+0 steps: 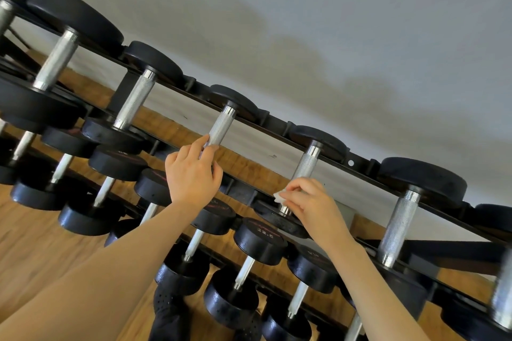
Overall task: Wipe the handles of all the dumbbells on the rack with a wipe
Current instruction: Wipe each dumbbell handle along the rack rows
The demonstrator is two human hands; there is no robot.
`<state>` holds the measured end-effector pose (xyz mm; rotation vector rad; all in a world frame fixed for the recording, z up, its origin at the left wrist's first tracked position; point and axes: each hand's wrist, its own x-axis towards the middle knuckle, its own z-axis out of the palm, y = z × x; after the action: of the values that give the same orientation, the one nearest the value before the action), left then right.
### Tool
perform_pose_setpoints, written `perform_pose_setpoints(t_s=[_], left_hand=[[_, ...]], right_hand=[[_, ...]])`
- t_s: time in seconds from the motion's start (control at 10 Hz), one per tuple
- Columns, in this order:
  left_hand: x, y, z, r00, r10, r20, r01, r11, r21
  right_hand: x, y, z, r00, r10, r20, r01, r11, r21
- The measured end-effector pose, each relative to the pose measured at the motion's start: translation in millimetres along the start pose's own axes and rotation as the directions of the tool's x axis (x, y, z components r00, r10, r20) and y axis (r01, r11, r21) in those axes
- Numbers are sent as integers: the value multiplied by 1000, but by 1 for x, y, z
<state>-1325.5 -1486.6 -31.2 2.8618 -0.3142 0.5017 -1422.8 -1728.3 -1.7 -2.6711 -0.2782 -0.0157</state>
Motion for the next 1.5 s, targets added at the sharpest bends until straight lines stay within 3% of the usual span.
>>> perform_pose_setpoints(t_s=[0.1,0.2,0.3,0.4,0.5,0.6,0.7,0.9,1.1,1.2,1.4,1.5], left_hand=[[-1,-1,0,1000,-1,2,1,1000,-1],[-1,0,-1,1000,-6,10,6,1000,0],[-1,0,0,1000,-4,18,4,1000,-12],[-1,-1,0,1000,-9,20,9,1000,-18],[-1,0,0,1000,-13,17,14,1000,-19],[0,0,-1,1000,-1,4,1,1000,-26],[-1,1,-1,1000,-9,6,9,999,-32],[-1,0,-1,1000,-2,-2,2,999,-35],[-1,0,-2,1000,-7,2,7,999,-36],[-1,1,-2,1000,-6,0,6,999,-33],[-1,1,-3,1000,-7,-5,7,999,-34],[-1,0,-2,1000,0,-6,0,1000,-31]], right_hand=[[4,-1,2,998,-38,-44,39,999,12],[3,1,1,995,-87,51,89,996,-32],[-1,10,-1,996,-9,90,3,997,71],[-3,4,-6,986,149,79,-165,946,279],[-6,2,-1,973,154,172,-195,947,256],[3,0,-8,922,252,295,-354,856,376],[13,-2,-8,878,373,299,-476,736,481],[14,-9,-10,870,341,355,-467,800,377],[17,-10,-11,859,442,259,-511,699,500],[12,-12,-10,871,370,324,-481,777,407],[11,-9,-8,868,469,162,-477,698,534],[8,-8,-1,910,383,162,-415,824,386]])
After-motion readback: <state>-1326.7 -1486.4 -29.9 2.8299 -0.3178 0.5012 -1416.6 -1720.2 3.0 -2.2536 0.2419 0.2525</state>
